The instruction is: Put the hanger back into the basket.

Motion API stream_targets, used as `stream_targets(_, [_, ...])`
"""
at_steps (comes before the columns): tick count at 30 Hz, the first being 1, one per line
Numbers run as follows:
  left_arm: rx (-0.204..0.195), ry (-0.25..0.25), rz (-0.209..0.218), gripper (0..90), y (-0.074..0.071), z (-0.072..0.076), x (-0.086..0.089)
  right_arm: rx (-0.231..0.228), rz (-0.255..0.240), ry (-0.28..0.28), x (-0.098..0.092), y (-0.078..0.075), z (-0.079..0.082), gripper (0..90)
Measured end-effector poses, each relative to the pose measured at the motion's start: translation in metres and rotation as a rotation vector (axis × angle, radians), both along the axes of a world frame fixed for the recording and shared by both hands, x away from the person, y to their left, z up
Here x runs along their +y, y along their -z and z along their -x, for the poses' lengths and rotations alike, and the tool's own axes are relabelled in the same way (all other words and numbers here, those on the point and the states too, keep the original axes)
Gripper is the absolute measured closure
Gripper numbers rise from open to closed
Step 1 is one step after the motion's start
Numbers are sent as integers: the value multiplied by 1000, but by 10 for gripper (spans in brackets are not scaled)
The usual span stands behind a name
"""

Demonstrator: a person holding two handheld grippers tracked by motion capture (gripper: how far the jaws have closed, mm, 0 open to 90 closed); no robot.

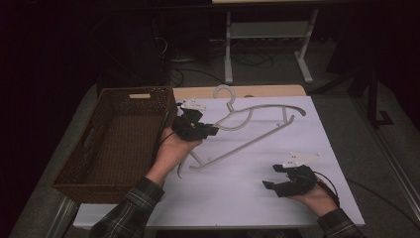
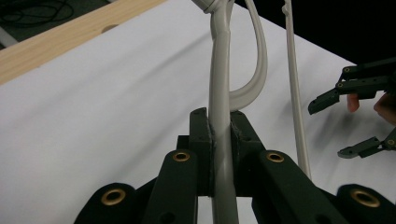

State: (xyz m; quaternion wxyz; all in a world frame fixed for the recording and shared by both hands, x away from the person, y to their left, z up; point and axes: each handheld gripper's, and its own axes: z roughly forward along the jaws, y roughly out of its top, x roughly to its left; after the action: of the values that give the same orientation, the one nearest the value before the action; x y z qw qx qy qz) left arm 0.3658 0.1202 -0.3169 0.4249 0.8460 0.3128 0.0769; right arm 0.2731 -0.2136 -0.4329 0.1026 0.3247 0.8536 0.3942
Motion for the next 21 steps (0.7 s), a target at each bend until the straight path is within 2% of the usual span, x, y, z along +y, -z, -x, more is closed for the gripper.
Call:
stream_targets(5, [-5,-22,0,824,-10,0,18,-9,-2,14,0,1,-2,235])
stream_targets(10, [-16,-51,-2,824,-20,1,39,-16,-16,25,0,0,-2,130])
stream_targets(13, [-20,-78,-4,824,-25,2,54,-37,-28,30,0,0,-2,81])
stream_targets(21, [-34,-147,-14,824,-34,5,99,-70,-74,50,-4,-4,-1,38])
